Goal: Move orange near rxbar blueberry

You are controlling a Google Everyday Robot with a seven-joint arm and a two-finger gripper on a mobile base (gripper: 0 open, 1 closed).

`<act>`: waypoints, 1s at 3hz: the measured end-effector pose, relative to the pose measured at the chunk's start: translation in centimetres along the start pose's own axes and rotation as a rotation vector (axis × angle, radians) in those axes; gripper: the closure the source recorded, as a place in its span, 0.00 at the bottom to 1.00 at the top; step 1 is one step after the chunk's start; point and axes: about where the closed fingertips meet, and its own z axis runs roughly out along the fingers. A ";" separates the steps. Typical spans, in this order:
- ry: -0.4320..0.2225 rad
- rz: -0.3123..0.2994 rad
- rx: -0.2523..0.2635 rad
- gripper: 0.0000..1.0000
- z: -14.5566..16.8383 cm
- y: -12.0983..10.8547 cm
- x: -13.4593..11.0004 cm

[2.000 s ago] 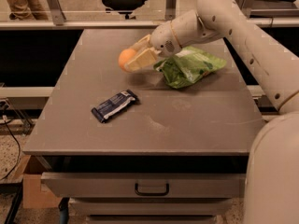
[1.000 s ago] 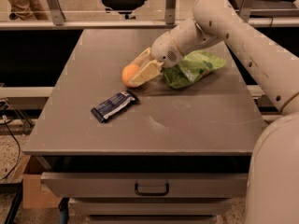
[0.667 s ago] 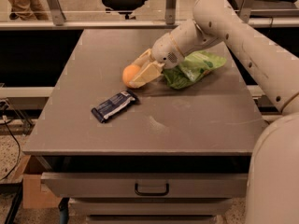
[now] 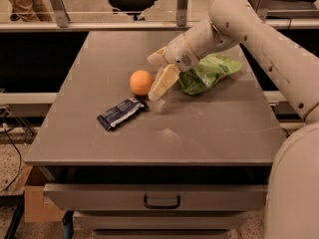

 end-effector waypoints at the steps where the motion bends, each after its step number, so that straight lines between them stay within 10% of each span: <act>1: -0.007 -0.007 0.073 0.00 -1.6 -0.6 -0.5; 3: -0.138 0.039 0.387 0.00 -9.0 -1.8 -2.0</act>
Offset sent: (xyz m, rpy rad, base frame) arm 0.0447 -0.0752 0.1005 0.2143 -0.2879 -0.4111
